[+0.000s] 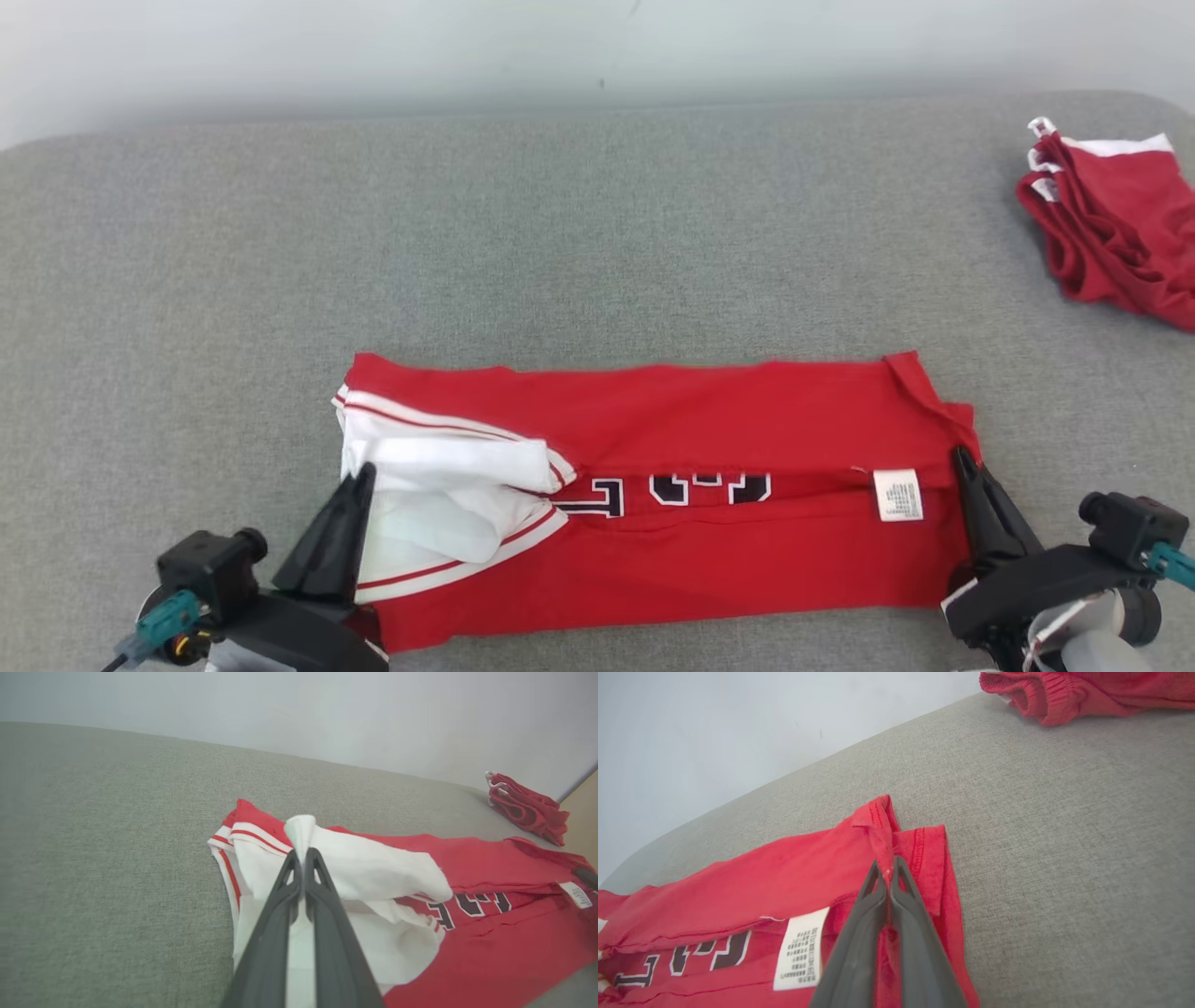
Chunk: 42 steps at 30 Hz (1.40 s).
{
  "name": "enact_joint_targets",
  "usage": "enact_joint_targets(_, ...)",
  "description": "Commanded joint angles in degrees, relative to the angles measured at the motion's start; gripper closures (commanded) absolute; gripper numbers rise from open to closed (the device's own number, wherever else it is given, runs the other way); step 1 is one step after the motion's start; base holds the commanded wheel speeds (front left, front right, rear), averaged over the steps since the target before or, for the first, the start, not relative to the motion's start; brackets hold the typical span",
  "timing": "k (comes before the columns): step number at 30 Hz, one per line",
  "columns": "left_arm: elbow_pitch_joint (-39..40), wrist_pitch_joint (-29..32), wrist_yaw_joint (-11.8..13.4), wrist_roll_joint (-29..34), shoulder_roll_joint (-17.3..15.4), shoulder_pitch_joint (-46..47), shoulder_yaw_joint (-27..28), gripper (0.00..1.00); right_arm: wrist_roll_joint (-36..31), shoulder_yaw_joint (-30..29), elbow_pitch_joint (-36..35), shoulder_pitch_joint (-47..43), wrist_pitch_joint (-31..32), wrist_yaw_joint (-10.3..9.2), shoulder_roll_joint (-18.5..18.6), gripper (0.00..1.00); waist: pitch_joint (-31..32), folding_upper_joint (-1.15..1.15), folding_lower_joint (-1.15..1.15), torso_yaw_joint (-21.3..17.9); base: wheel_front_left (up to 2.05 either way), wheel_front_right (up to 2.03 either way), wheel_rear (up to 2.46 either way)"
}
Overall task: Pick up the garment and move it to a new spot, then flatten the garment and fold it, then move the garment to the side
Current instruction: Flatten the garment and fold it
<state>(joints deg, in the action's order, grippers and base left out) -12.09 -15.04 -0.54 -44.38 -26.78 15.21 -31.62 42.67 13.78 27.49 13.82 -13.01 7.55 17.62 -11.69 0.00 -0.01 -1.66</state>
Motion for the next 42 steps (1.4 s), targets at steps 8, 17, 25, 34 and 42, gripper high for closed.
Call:
enact_joint_targets(8,4.0,-0.2,-0.1,8.5,5.8,-5.7,13.2,0.0,-4.3,-5.4,-5.9,-3.9,3.8,-0.14,-0.4,0.0,2.4,0.0,0.01,-0.6,0.0,0.0,0.0)
enact_joint_targets(17,7.4,-0.2,-0.6,19.1,13.2,-11.7,28.0,0.0,-9.8,-9.7,-3.8,-2.3,11.3,-0.14,-1.1,0.0,4.0,0.0,0.01,0.4,0.0,0.0,0.0)
enact_joint_targets(25,6.0,-0.2,-4.0,24.5,17.5,-12.7,32.7,0.0,-12.0,-10.4,3.1,0.8,14.6,-0.14,-2.4,0.0,3.5,0.0,0.01,2.3,0.0,0.0,0.0)
enact_joint_targets(34,4.6,-0.2,-5.9,28.7,20.1,-12.3,35.3,0.0,-12.0,-8.1,12.3,3.1,17.8,-0.12,-4.9,0.42,3.6,0.0,0.01,3.7,0.0,0.0,0.0)
enact_joint_targets(42,4.1,-0.2,-6.6,30.3,21.4,-13.2,36.9,0.0,-8.6,-5.8,14.1,4.0,18.7,-0.16,-3.5,1.0,4.4,0.0,0.01,3.2,0.0,0.0,0.0)
